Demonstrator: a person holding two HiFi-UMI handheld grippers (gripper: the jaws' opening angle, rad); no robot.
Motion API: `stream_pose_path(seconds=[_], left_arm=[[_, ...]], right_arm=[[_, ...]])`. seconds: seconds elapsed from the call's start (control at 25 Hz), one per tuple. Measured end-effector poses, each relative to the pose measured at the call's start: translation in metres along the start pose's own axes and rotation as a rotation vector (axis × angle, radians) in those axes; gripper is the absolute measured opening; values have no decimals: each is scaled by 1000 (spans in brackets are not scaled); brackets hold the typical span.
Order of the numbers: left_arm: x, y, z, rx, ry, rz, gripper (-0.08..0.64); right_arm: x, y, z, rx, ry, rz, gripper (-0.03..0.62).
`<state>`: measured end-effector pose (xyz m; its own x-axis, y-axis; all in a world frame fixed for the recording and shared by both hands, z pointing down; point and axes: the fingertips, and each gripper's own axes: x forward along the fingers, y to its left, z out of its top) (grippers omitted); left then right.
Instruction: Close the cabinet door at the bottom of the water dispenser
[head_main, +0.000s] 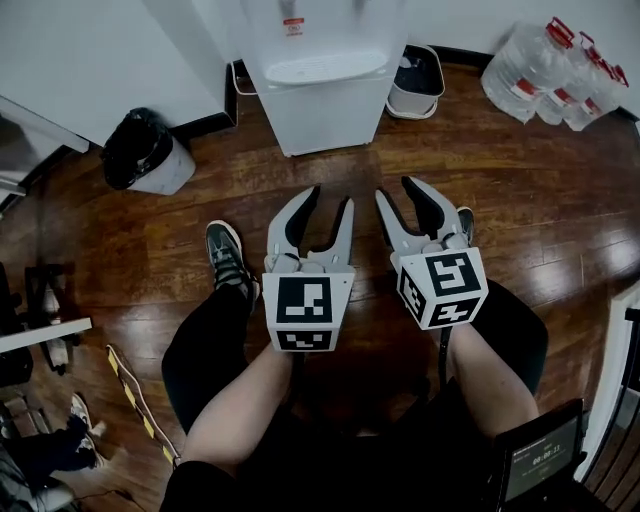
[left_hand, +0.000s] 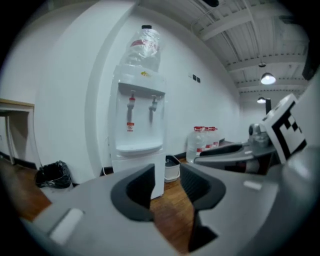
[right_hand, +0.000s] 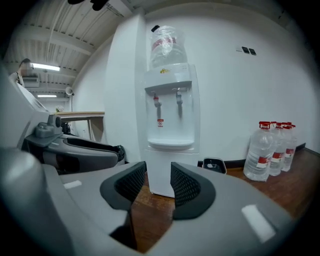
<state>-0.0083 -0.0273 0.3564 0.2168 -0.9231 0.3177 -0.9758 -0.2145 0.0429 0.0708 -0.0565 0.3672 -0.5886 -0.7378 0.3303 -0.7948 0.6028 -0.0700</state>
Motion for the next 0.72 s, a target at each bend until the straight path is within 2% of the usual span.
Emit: stream_pose_path(seconds=[0.12,0.36,0.72], left_arm=[[-25,-13,-14,29,3,-6,176],[-64,-36,-44,-2,32,-33,176],[-110,-58,-40,46,-57,-50,173]], right_arm=[[-28,7,-5,23,-24,-4,160],[-71,26,-19,50,-41,-6,155],[-108,53,-44,42,-53,-21,151]])
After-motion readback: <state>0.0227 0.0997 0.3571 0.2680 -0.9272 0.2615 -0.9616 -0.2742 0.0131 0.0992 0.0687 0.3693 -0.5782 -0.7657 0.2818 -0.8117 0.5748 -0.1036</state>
